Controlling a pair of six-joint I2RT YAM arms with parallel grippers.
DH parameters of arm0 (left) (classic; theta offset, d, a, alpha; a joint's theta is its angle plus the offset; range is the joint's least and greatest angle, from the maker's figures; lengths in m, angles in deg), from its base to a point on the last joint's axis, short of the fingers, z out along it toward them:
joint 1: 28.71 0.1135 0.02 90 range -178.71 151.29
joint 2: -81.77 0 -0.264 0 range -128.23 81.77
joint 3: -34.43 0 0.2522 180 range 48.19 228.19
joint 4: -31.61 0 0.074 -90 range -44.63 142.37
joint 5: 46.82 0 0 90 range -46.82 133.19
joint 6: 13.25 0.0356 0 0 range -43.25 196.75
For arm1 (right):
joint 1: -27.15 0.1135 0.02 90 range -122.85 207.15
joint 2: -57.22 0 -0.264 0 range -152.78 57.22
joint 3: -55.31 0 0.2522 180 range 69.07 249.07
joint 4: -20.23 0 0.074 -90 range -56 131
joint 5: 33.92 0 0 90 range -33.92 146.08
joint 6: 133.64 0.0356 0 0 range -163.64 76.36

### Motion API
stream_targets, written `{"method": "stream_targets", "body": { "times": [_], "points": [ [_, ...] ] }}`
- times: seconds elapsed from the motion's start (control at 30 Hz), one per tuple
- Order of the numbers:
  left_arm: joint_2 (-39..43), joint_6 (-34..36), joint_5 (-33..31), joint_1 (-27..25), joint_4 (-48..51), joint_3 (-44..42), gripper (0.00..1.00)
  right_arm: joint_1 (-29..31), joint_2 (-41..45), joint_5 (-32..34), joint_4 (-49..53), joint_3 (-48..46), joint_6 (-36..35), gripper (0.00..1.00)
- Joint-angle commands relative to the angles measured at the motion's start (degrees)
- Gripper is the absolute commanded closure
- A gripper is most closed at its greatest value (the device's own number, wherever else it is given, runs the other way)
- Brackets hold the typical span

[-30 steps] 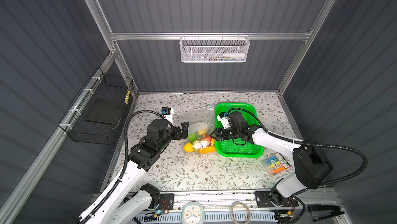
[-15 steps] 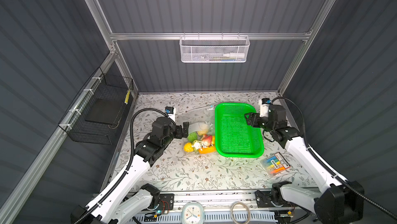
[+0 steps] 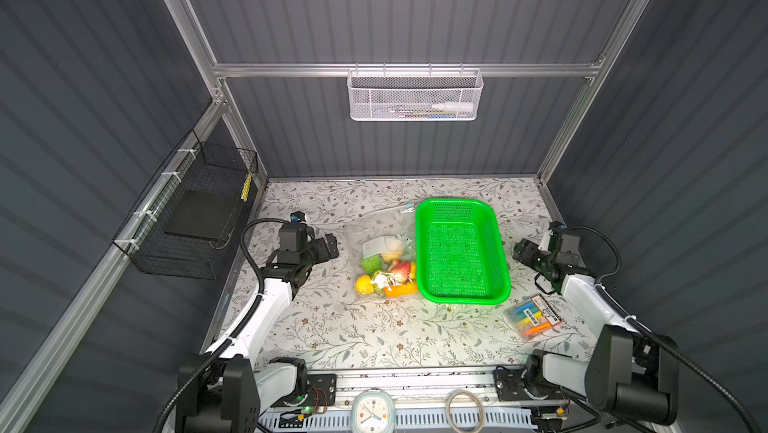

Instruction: Place the food in the zip-top bag and seal the zipper

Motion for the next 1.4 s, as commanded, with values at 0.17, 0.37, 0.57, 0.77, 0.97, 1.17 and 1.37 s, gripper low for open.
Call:
{"method": "stream_targets", "body": {
  "times": [0.17,0.37,0.57,0.77,0.97,1.17,1.37],
  "points": [
    [-4.91,-1.57,-7.33,3.27,-5.6,0.41,0.0,0.13,-6.22,-3.26,-13.16,-2.34,-2.09,0.19],
    [-10.69,2.31,-15.19,3.32,-12.7,-0.44,0.0,1.34,-10.64,-4.83,-20.4,0.62,-3.97,0.16],
    [-16.97,5.97,-17.81,3.32,-16.44,-0.39,0.0,2.83,-11.21,0.93,-32.16,-2.14,-7.76,0.14],
    [-20.02,9.94,-18.68,3.32,-32.98,-5.69,0.0,5.17,-11.15,5.09,-33.93,-2.96,-9.29,0.09],
    [-24.0,15.7,-15.93,3.32,-45.2,-8.65,0.0,7.37,-8.59,6.63,-44.74,-10.64,-11.65,0.01],
    [-28.04,17.38,-11.86,3.18,-53.95,-12.11,0.0,7.61,-9.65,11.09,-58.59,-17.88,-10.17,0.01],
    [-30.45,17.01,-13.2,3.23,-65.03,-16.25,0.0,8.14,-11.02,11.81,-63.21,-18.8,-10.73,0.01]
  ]
}}
